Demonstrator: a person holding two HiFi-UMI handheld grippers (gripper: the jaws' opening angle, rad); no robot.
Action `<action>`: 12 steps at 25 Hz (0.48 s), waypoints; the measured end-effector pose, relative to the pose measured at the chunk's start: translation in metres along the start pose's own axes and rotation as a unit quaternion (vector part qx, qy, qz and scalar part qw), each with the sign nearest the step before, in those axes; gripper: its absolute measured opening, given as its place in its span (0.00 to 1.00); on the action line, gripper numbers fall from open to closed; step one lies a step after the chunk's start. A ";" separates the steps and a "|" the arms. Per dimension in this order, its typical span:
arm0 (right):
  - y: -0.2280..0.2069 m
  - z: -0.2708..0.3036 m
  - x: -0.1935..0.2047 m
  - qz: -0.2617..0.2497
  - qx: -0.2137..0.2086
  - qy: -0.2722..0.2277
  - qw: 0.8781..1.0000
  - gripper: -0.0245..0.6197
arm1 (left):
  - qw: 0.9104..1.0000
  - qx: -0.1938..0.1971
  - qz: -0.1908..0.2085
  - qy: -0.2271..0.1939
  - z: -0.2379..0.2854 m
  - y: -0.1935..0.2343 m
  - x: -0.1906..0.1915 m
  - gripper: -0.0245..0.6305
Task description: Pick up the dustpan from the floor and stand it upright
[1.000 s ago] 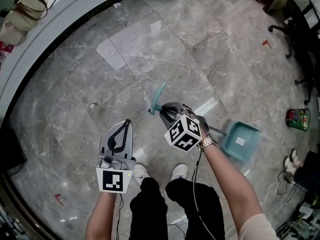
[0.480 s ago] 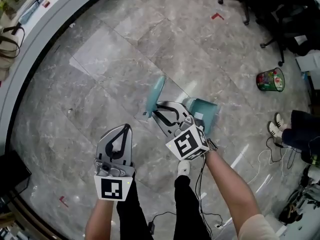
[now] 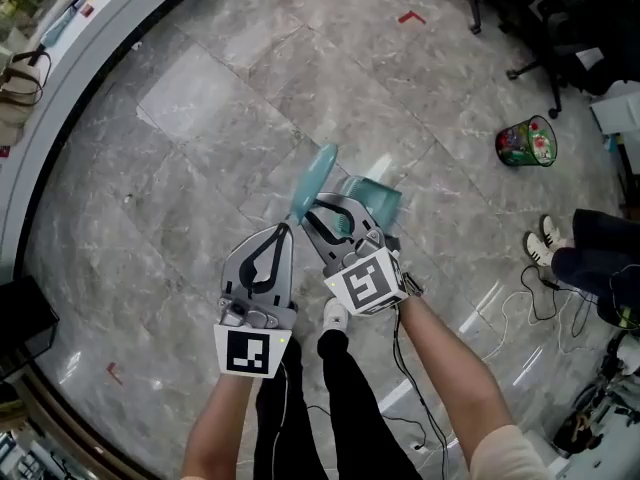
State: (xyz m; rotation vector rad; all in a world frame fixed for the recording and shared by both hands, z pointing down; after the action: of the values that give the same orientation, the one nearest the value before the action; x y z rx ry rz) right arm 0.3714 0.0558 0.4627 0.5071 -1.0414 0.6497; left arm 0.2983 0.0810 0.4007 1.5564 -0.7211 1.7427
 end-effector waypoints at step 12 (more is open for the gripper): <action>-0.030 -0.046 0.017 0.067 0.078 0.009 0.995 0.18 | 0.994 0.056 0.082 0.034 -0.009 -0.035 -0.011 0.05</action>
State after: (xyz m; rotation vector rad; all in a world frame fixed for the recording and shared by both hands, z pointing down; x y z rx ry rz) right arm 0.4264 0.0693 0.4562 0.5697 -1.0172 0.8586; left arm 0.3209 0.1081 0.3871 1.5401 -0.7459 1.9784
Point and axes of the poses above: the fingertips, and each gripper's own axes: z forward along the fingers, y to its left, x out of its underside, the point moved 4 cm from there along -z, backward along the fingers, and after that the axes turned 5 degrees about -x, right-handed, at the moved point
